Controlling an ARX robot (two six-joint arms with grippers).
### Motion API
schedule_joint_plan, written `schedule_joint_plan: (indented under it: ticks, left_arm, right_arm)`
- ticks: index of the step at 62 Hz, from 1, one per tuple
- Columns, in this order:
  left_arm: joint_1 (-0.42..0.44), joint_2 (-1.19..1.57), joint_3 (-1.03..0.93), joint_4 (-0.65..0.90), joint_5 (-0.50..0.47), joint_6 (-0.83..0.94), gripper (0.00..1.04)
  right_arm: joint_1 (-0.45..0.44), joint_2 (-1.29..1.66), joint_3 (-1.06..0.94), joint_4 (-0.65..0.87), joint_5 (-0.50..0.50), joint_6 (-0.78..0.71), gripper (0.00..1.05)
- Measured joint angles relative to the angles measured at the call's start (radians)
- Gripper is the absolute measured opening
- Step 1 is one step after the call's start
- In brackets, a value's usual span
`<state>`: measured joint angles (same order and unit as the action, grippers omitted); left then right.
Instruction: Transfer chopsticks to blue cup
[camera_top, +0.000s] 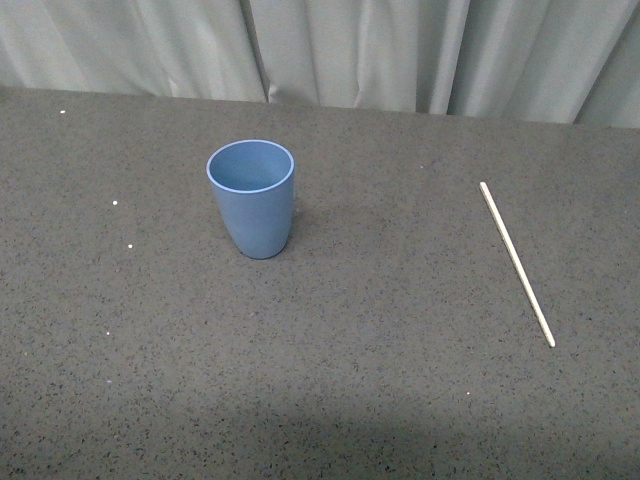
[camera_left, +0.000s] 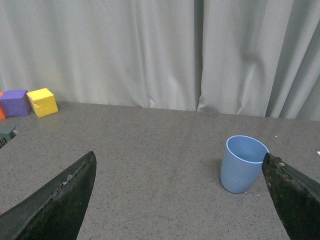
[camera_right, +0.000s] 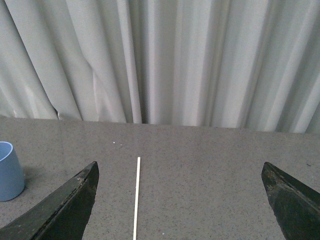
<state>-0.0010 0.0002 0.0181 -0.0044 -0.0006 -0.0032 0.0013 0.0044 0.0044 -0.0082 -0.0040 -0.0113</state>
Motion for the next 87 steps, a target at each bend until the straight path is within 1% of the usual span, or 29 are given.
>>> schedule_joint_plan:
  ticks: [65, 66, 67, 69, 71, 73, 75, 78, 80, 83, 87]
  left_arm:
    - [0.0, 0.0, 0.0, 0.0, 0.0, 0.0, 0.98]
    - [0.0, 0.0, 0.0, 0.0, 0.0, 0.0, 0.98]
    - [0.0, 0.0, 0.0, 0.0, 0.0, 0.0, 0.98]
    - [0.0, 0.0, 0.0, 0.0, 0.0, 0.0, 0.98]
    - [0.0, 0.0, 0.0, 0.0, -0.002, 0.0, 0.98]
    - [0.0, 0.0, 0.0, 0.0, 0.0, 0.0, 0.98]
    - [0.0, 0.0, 0.0, 0.0, 0.001, 0.0, 0.98]
    - [0.0, 0.0, 0.0, 0.0, 0.0, 0.0, 0.98]
    - [0.0, 0.0, 0.0, 0.0, 0.001, 0.0, 0.98]
    - [0.0, 0.0, 0.0, 0.0, 0.0, 0.0, 0.98]
    - [0.0, 0.0, 0.0, 0.0, 0.0, 0.0, 0.98]
  right_arm:
    - [0.0, 0.0, 0.0, 0.0, 0.0, 0.0, 0.95]
    - [0.001, 0.0, 0.0, 0.0, 0.008, -0.003, 0.95]
    - [0.016, 0.008, 0.001, 0.0, 0.053, -0.024, 0.95]
    - [0.061, 0.042, 0.01, -0.004, 0.2, -0.087, 0.95]
    - [0.095, 0.099, 0.019, -0.003, 0.322, -0.147, 0.95]
    - [0.105, 0.147, 0.023, 0.005, 0.357, -0.193, 0.95]
    - [0.107, 0.198, 0.023, 0.026, 0.354, -0.23, 0.95]
    - [0.103, 0.314, 0.029, 0.102, 0.309, -0.257, 0.95]
    - [0.096, 0.432, 0.053, 0.172, 0.257, -0.259, 0.95]
    - [0.088, 0.558, 0.089, 0.238, 0.204, -0.25, 0.95]
    - [0.08, 0.721, 0.149, 0.294, 0.141, -0.223, 0.95]
